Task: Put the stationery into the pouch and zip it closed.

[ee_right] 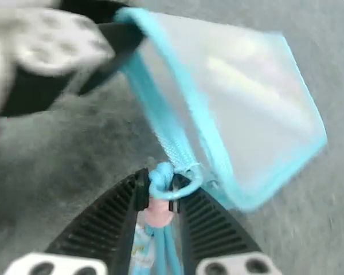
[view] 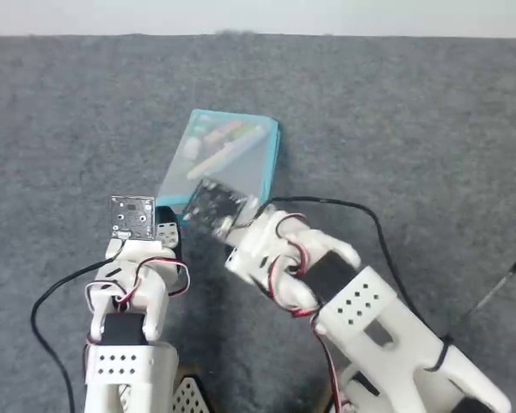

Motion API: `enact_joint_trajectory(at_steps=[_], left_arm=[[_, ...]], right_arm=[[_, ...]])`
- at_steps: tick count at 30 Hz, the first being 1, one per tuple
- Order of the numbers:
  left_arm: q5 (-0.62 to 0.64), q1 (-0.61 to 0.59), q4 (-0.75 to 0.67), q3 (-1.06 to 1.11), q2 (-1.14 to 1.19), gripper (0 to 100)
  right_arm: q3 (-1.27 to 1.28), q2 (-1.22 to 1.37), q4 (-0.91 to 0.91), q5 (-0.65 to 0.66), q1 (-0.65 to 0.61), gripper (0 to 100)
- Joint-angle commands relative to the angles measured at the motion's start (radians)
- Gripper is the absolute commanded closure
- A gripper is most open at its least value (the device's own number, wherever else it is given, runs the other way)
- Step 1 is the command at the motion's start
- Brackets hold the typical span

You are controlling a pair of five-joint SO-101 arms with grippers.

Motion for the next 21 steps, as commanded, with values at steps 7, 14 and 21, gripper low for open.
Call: enact_joint_trajectory(at_steps=[7,14,21], left_arm=[[0.015,0.060,-0.003,-0.045,-0.009,99],[0.015,0.034,-0.002,-0.045,-0.009,99],[0.015,0.028,0.000,-0.047,-0.009,99]], right_arm=[[-0.121,0.041,0.028,0.115,-0.173,99.3],[-0.143,0.101,0.041,0.124,-0.193,99.3],[-0.124,-0.085,0.257,0.084,-0.074,99.2]])
